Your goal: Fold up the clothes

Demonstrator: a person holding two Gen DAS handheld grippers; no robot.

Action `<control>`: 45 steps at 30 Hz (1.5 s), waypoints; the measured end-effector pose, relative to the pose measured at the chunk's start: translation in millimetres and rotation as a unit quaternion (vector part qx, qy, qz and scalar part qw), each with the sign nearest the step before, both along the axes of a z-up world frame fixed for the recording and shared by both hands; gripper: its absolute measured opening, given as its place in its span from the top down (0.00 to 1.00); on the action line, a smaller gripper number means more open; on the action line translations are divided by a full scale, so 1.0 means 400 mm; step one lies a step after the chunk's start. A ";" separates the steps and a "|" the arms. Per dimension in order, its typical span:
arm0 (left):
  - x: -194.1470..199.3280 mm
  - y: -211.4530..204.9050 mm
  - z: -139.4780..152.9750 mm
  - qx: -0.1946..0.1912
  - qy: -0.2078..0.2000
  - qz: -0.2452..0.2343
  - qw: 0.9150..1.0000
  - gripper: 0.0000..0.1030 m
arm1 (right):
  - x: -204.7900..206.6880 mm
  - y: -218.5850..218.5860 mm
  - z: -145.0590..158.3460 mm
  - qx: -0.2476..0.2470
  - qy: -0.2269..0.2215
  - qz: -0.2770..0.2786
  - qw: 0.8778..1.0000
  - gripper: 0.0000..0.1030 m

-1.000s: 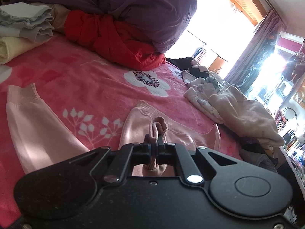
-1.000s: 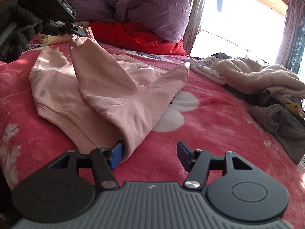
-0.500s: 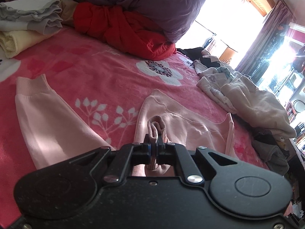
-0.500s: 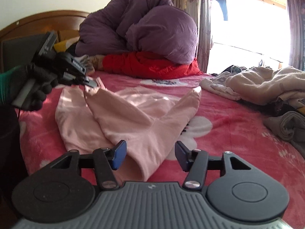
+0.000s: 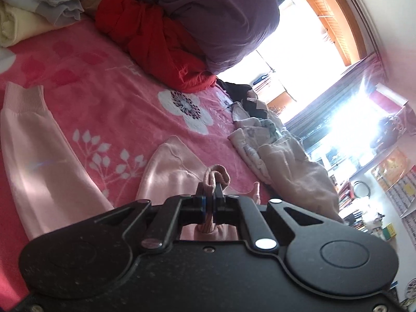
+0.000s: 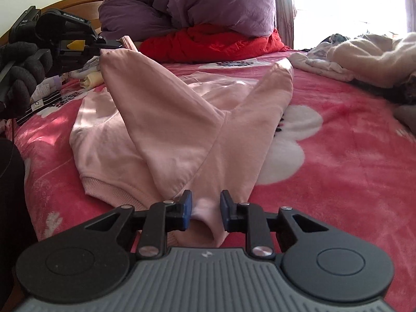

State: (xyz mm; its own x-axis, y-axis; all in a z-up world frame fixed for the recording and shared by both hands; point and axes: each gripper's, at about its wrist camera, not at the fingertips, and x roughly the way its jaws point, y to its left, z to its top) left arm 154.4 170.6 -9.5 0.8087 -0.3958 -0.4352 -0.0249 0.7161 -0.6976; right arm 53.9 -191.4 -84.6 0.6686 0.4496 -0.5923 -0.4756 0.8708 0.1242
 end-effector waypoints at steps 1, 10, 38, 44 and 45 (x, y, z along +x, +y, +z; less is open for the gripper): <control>0.013 -0.006 -0.013 0.022 0.007 0.005 1.000 0.98 | -0.002 0.000 0.001 -0.004 -0.002 0.002 1.000 0.75; 0.072 -0.027 -0.122 0.114 0.034 0.020 0.993 0.98 | -0.019 0.023 0.018 -0.048 -0.015 0.022 0.998 0.74; 0.388 -0.501 -0.051 0.153 0.022 -0.155 0.976 0.54 | 0.025 0.011 0.023 0.010 -0.024 0.004 1.000 0.72; 0.434 -0.509 -0.073 0.149 0.041 -0.159 0.975 0.95 | 0.036 0.007 0.014 0.018 -0.006 0.005 1.000 0.71; 0.433 -0.508 -0.073 0.158 0.037 -0.155 0.975 0.95 | 0.036 0.008 0.011 0.017 -0.002 0.005 1.000 0.71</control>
